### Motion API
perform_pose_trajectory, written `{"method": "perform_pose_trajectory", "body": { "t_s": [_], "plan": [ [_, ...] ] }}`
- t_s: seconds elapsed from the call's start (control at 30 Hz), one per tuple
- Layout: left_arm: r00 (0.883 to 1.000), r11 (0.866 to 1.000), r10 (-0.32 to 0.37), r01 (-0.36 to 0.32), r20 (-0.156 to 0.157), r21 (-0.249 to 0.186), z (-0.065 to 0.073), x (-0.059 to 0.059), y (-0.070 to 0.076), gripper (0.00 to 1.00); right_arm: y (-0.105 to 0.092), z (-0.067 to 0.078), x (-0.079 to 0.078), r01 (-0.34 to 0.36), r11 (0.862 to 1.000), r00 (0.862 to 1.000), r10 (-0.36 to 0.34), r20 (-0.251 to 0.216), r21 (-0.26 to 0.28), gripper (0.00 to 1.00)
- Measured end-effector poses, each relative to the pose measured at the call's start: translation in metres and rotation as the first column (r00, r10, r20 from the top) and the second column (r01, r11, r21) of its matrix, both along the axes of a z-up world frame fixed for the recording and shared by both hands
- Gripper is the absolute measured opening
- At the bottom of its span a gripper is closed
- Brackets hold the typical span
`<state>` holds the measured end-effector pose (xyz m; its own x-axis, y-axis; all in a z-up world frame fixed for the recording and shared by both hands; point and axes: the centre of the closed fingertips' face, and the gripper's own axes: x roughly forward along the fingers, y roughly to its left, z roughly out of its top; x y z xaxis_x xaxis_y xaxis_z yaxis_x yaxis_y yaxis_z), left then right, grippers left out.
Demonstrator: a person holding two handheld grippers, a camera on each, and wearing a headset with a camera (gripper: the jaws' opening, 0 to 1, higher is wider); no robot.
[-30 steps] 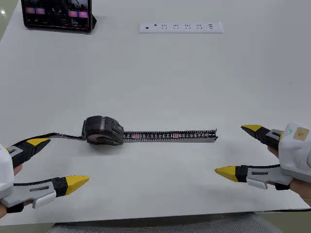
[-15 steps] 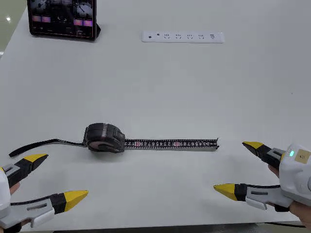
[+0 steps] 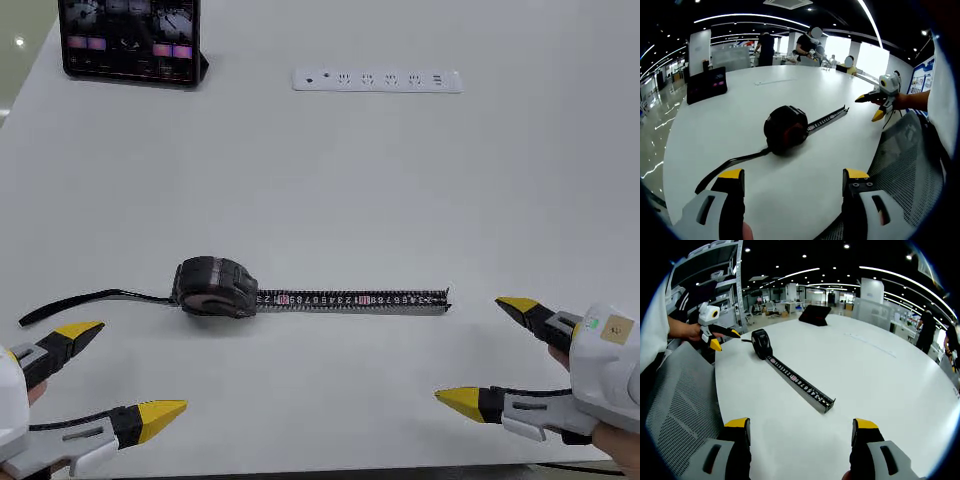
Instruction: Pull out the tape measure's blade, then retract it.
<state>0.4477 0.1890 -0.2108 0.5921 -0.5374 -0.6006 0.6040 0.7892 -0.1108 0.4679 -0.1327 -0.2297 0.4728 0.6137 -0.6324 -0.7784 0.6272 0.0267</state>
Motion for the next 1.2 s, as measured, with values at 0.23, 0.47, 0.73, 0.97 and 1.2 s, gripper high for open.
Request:
{"method": "perform_pose_trajectory", "body": {
  "t_s": [0.23,0.47,0.73,0.97,1.2],
  "plan": [
    [1.000,1.000,-0.003,0.003,0.000,0.004,-0.0008,-0.0002,0.0010,0.78,0.0010,-0.0008,-0.0009,-0.003,1.000,1.000,0.003,-0.002,-0.001,0.82],
    [1.000,1.000,-0.008,0.008,0.001,0.005,0.0000,0.0002,0.0000,0.78,0.0015,0.0000,-0.0009,-0.004,1.000,1.000,0.004,-0.001,0.000,0.82],
    [1.000,1.000,-0.011,0.011,-0.001,0.006,-0.0003,-0.0004,-0.0013,0.78,0.0028,0.0003,-0.0017,-0.006,1.000,1.000,0.006,-0.003,-0.002,0.82],
    [1.000,1.000,-0.007,0.007,0.005,0.007,0.0013,0.0026,0.0004,0.78,0.0047,0.0027,-0.0009,-0.010,1.000,1.000,0.010,0.001,-0.002,0.82],
    [1.000,1.000,-0.009,0.009,0.008,0.010,0.0012,0.0042,-0.0003,0.78,0.0039,0.0024,-0.0009,-0.011,1.000,1.000,0.011,0.003,-0.003,0.82]
  ]
}}
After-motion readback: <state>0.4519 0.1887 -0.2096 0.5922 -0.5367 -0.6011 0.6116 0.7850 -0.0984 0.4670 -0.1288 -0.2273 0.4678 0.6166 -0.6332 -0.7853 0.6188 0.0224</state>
